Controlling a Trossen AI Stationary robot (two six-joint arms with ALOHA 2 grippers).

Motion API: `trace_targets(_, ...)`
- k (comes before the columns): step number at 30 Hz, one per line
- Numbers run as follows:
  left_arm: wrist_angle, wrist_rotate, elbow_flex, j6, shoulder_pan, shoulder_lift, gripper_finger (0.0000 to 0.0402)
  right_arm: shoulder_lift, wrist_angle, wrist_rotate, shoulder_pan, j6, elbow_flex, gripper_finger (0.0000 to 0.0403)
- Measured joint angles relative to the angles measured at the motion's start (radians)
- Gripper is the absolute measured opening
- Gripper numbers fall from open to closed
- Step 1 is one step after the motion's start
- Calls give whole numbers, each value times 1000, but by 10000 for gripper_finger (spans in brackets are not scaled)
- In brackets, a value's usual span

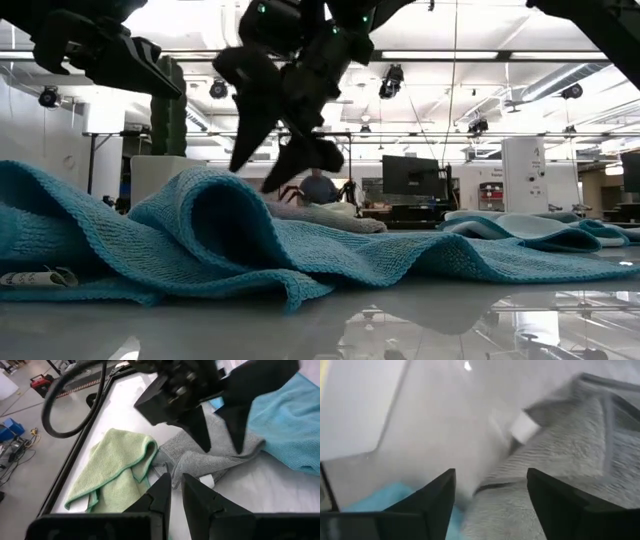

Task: Fold microfiber towels
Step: Fold the gray microfiber towel

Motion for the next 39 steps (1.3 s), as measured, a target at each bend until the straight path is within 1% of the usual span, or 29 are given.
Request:
trace_targets(4,2,0,0,0,0,0,31,0,35,-1,20,-85,17,247)
trace_targets(8,38,0,0,5,0,1,31,-1,33,-1,34,-190,54,249)
trace_targets(14,57,0,0,9,0,15,31,-32,-4,0,55,-326,77,240)
trace_targets(19,61,0,0,29,0,35,31,-86,-48,12,57,-395,66,231)
trace_targets(23,96,0,0,35,0,58,31,-105,-74,18,60,-465,47,227)
trace_targets(27,104,-2,9,36,0,77,31,-156,-73,15,62,-493,-34,226)
trace_targets(30,110,-3,16,36,0,87,31,-214,-44,35,63,-502,-137,226)
trace_targets(32,118,-3,16,36,0,94,31,-258,28,62,68,-516,-221,226)
trace_targets(36,172,-5,16,36,0,105,31,-344,206,62,73,-559,-415,226)
trace_targets(39,230,-5,14,30,0,117,31,-382,315,66,71,-603,-542,226)
